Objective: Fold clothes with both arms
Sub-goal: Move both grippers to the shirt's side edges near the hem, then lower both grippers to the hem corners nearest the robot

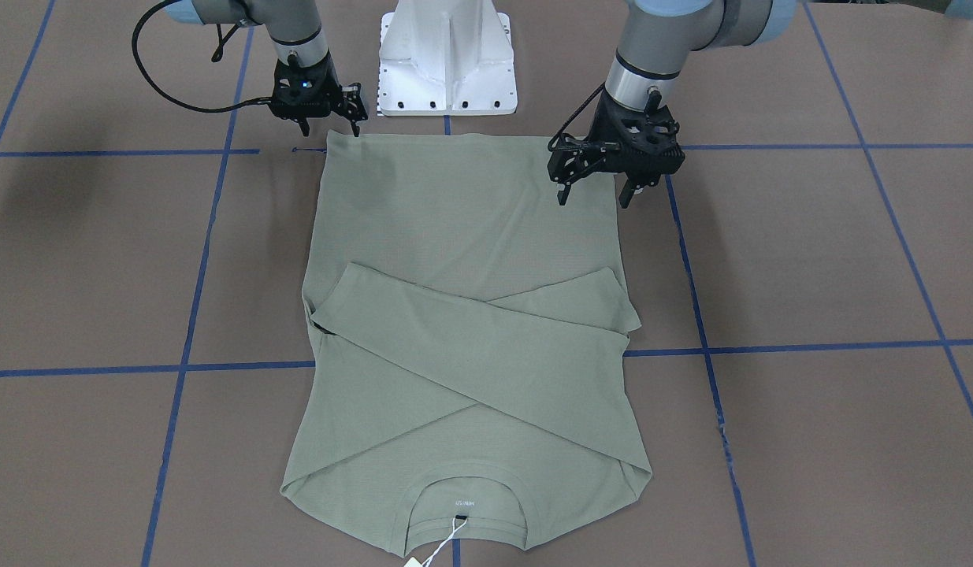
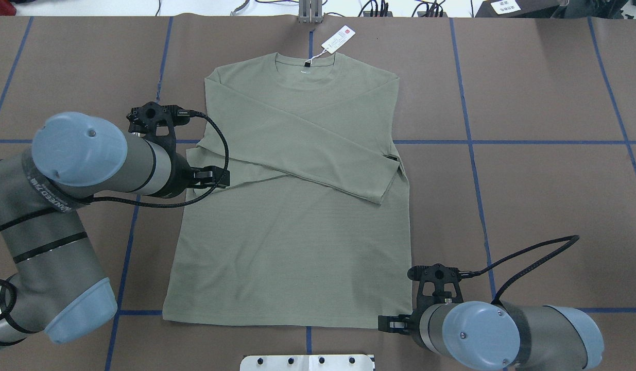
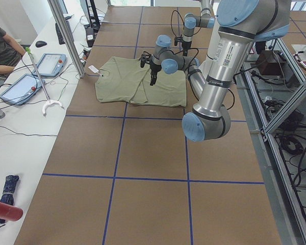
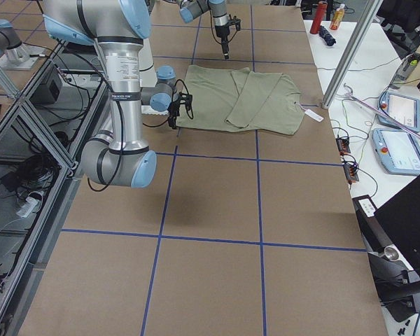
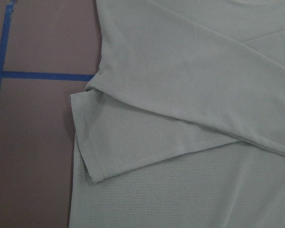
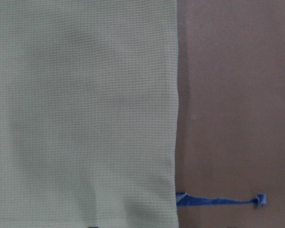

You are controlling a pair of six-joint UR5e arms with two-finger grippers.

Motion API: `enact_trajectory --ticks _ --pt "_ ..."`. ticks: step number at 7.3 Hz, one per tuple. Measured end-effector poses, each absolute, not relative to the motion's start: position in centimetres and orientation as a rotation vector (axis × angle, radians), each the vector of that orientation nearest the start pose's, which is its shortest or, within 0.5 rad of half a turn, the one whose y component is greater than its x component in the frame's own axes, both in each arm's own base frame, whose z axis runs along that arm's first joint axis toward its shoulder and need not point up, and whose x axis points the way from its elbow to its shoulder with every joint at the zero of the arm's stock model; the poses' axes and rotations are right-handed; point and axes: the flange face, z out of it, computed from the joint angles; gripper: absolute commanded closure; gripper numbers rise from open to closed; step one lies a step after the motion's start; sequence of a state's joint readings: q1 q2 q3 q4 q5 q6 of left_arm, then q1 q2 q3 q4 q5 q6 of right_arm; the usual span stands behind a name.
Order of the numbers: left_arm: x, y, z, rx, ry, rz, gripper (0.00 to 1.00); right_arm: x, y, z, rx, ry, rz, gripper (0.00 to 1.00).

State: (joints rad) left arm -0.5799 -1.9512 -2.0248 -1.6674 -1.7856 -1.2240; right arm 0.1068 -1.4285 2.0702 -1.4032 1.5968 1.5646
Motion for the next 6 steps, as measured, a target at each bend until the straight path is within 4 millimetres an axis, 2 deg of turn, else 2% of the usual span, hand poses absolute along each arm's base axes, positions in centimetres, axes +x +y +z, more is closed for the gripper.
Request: enact_trajectory --ticks 1,2,3,5,6 --pt "40.61 -39.99 24.47 0.236 0.919 -0.115 0.0 -49.67 -18.98 34.49 0.026 -0.81 0.09 0.13" --pt "40.6 -39.99 24.46 0.236 0.919 -0.115 0.0 -49.53 -19.36 34.49 0.029 -0.811 0.096 0.22" --pt "40.61 -39.99 24.46 0.236 0.919 -0.115 0.0 -49.52 -19.55 34.59 0.031 -0.809 0.099 0.27" --pt "40.57 -39.96 24.41 0.237 0.92 -0.115 0.0 -49.79 -19.6 34.82 0.03 -0.803 0.099 0.3" --pt "40.47 -39.9 24.26 0.238 0.923 -0.116 0.0 -50.12 -19.59 34.49 0.025 -0.809 0.098 0.39"
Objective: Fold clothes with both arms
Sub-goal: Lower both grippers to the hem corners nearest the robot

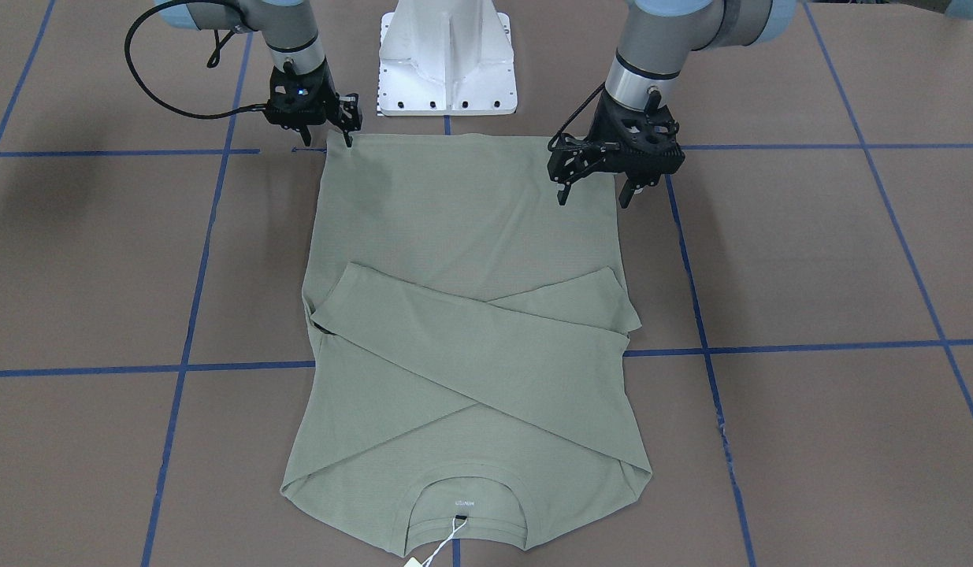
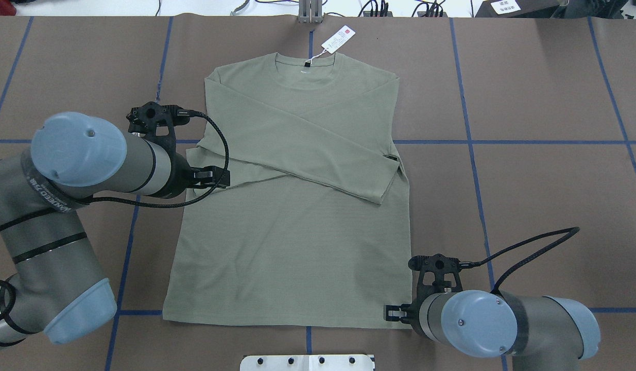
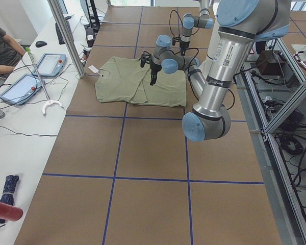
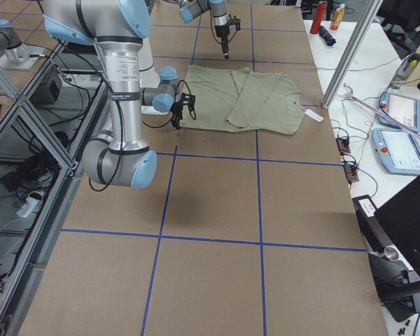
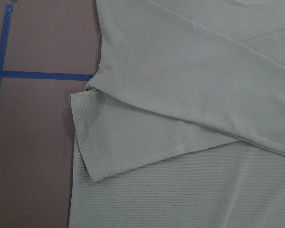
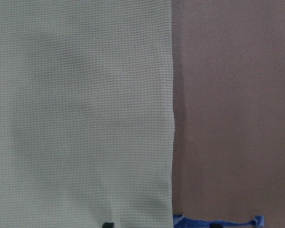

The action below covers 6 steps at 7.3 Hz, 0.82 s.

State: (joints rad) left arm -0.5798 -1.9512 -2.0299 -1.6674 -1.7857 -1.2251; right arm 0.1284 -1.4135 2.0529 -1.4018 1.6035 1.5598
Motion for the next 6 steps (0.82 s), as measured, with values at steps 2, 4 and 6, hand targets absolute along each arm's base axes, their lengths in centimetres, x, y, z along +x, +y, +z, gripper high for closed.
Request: enact_trajectory --ticks 2,4,6 --pt "40.27 -39.78 23.96 0.242 0.93 -0.115 0.0 -50.97 -19.51 33.85 0.006 -0.82 0.095 0.41" --pt "40.26 -39.78 23.93 0.241 0.931 -0.116 0.0 -51.02 -19.77 33.83 0.004 -0.821 0.095 0.41" --pt "40.31 -39.75 23.9 0.24 0.932 -0.116 0.0 -50.79 -20.27 34.0 0.004 -0.816 0.1 0.39"
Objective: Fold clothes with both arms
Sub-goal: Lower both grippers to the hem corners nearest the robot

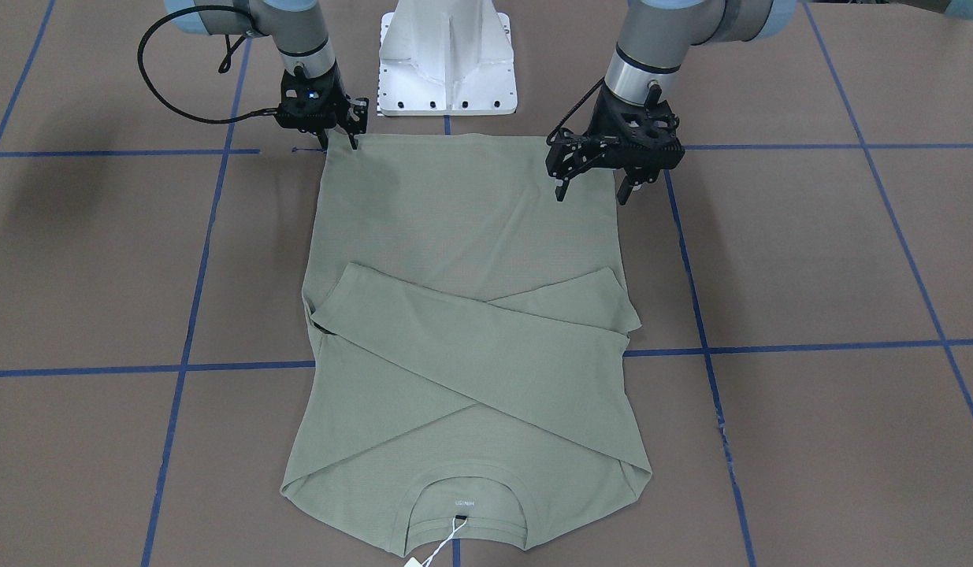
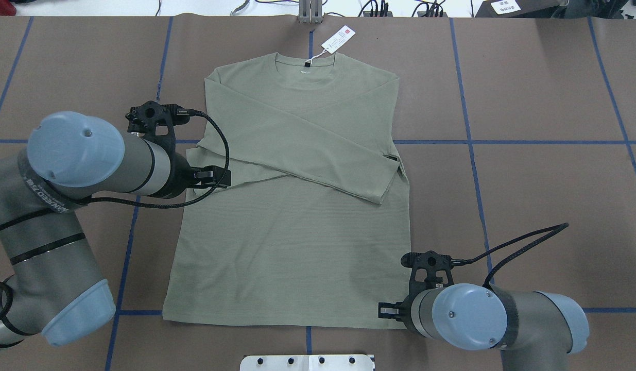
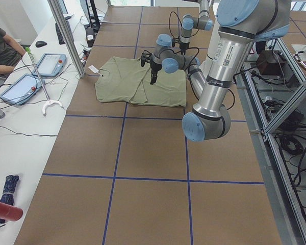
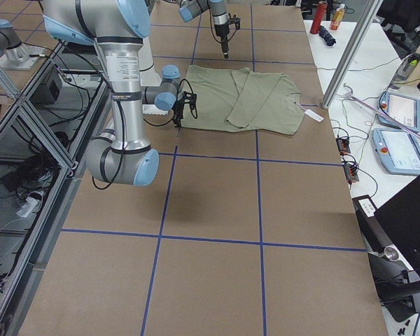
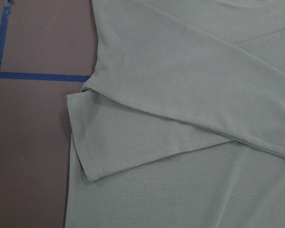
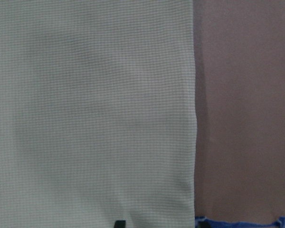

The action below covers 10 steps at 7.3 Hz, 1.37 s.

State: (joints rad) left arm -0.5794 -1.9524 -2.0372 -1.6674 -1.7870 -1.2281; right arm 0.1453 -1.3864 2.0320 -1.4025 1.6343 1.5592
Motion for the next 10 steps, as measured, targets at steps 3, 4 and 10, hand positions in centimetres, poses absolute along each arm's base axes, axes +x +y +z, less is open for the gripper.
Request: enact_trajectory --ticks 3,4,10 --pt "40.32 -39.75 23.82 0.24 0.933 -0.116 0.0 -50.89 -20.31 34.35 -0.005 -0.804 0.103 0.56" --pt "40.29 -39.75 23.76 0.241 0.934 -0.116 0.0 -50.93 -20.29 34.37 -0.009 -0.803 0.104 0.78" --pt "40.42 -39.76 23.94 0.238 0.931 -0.116 0.0 -50.47 -20.37 33.52 -0.016 -0.823 0.127 1.0"
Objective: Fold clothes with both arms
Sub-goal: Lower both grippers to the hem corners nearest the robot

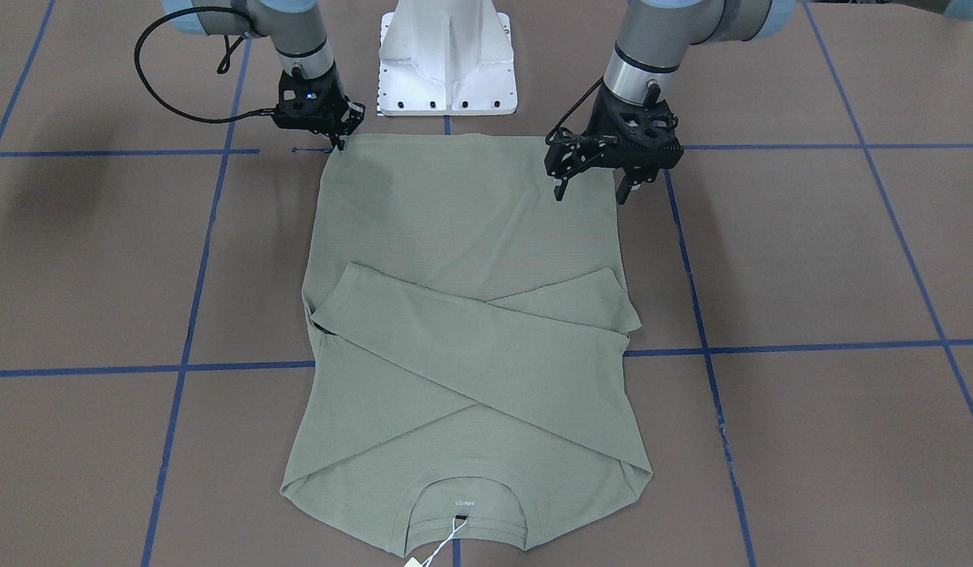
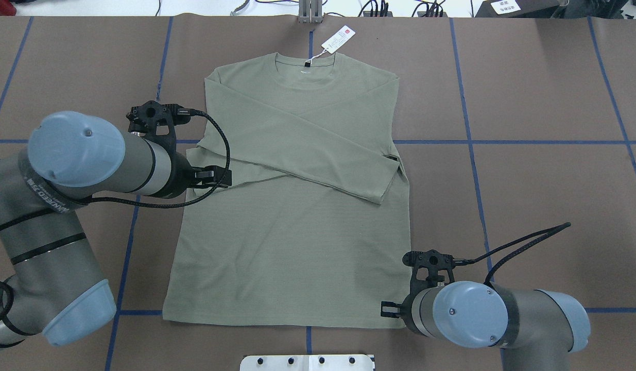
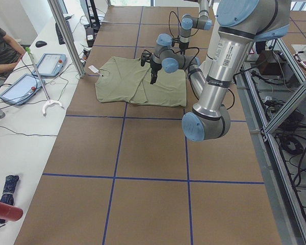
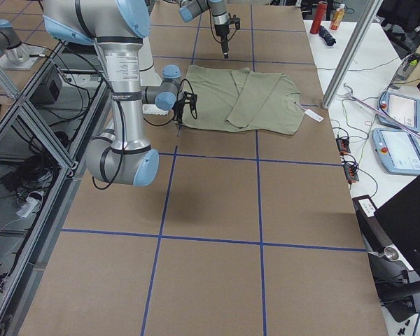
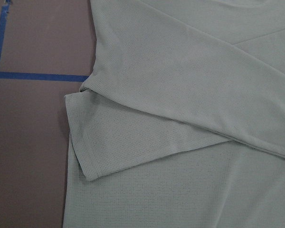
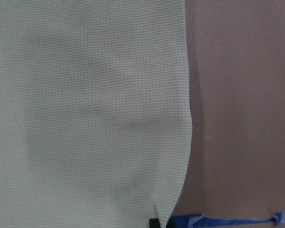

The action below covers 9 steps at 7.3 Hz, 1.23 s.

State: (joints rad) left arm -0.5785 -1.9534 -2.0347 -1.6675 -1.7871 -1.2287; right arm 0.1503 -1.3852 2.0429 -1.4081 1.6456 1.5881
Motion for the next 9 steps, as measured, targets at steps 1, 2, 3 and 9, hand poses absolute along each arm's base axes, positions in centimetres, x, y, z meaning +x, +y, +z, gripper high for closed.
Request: enact_trajectory --ticks 1,2,3,9 --pt "40.5 -39.6 24.8 0.222 0.92 -0.132 0.0 -49.9 -20.4 32.6 -0.018 -0.845 0.138 1.0" --pt "40.4 -39.1 26.4 0.191 0.908 -0.169 0.0 -49.3 -20.4 31.5 -0.018 -0.87 0.142 1.0" --pt "40.5 -37.8 28.3 0.155 0.9 -0.202 0.01 -48.7 -20.4 30.6 -0.017 -0.89 0.145 1.0" --pt "45.6 -25.6 35.3 0.017 0.882 -0.243 0.02 -47.8 -21.3 29.9 -0.012 -0.91 0.159 1.0"
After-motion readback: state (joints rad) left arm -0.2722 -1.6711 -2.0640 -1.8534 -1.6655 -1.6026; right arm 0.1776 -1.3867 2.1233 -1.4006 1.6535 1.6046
